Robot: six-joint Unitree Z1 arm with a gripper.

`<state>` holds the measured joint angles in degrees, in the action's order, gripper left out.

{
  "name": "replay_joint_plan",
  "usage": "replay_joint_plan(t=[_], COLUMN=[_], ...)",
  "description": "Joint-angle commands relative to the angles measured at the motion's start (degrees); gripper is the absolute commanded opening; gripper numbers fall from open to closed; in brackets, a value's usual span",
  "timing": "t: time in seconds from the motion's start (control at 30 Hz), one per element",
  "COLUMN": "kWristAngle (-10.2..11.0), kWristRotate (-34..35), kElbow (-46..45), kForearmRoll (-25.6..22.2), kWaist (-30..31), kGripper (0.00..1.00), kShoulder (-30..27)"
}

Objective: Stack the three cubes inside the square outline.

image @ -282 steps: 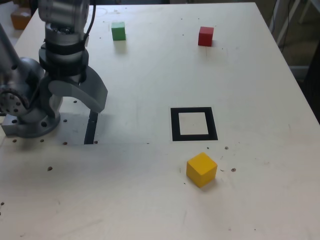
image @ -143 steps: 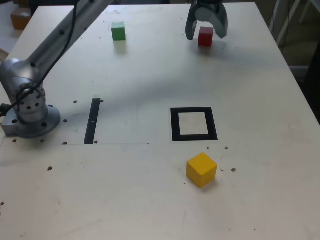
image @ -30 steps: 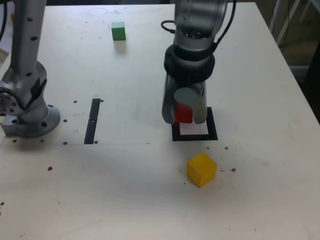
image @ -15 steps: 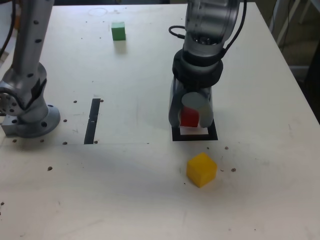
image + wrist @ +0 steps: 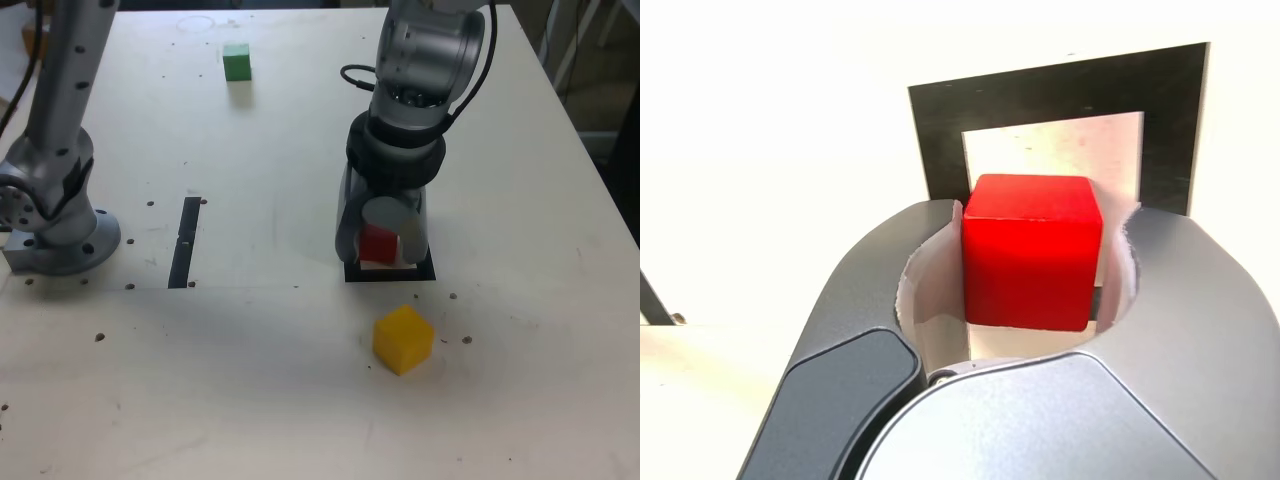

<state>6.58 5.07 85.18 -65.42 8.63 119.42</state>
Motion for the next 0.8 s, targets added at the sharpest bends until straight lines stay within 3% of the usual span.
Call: replay_joint_plan(t=[0.0, 0.3, 0.6, 0.77], kWristAngle=[0.3, 0.9, -1.3, 0.9], kWristRotate=[0.2, -0.5, -8.5, -15.6], kElbow=[-0.2, -0.4, -0.2, 4.1], kForearmRoll=[-0.6, -4.0, -5.5, -7.6], kWaist=[0.0, 0.0, 1.1, 3.6], kGripper=[0.99, 1.00, 1.00, 1.00], kShoulder=[-1.5, -5.3, -10.7, -12.0])
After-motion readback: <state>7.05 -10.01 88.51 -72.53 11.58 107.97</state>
